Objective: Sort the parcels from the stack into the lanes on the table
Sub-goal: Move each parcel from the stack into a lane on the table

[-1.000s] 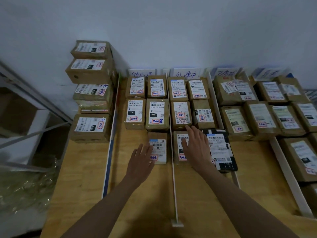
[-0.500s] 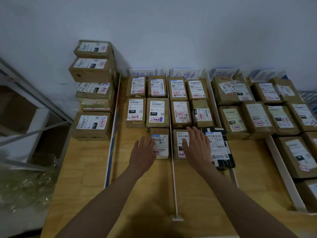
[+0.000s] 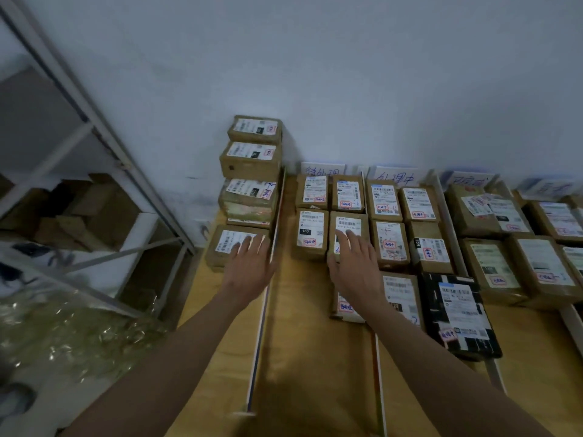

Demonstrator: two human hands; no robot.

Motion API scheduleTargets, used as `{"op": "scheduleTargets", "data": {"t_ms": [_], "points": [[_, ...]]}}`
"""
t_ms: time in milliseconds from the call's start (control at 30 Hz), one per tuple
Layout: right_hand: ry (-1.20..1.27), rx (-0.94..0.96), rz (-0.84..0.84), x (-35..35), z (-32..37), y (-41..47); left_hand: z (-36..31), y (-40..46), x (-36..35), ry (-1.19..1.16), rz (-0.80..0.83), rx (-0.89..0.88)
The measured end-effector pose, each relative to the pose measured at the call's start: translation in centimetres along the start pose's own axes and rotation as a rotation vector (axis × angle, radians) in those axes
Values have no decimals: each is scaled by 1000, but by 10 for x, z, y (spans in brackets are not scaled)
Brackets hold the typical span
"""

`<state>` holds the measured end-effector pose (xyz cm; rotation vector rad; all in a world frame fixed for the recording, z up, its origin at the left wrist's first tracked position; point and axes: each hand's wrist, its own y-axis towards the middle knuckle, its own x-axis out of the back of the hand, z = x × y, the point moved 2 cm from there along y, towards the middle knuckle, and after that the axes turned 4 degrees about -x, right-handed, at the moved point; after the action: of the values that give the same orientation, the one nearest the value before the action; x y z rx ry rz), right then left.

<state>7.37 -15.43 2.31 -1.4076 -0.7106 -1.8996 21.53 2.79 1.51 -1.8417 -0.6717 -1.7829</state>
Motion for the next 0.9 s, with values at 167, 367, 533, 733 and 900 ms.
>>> {"op": "scheduleTargets", "data": {"t_ms": [167, 367, 533, 733, 900], "points": [[17, 22, -13, -2, 55, 24, 66, 15, 25, 20, -28, 53], [29, 6, -63, 1, 106, 63, 126, 48, 52, 28, -66, 56], [28, -16, -84, 3, 135, 103, 158, 86, 69, 19, -78, 30], [72, -69, -76, -1, 155, 158, 184, 144, 77, 2, -86, 17], [121, -114, -59, -8, 164, 212, 200, 197, 78, -22, -107, 26]]}}
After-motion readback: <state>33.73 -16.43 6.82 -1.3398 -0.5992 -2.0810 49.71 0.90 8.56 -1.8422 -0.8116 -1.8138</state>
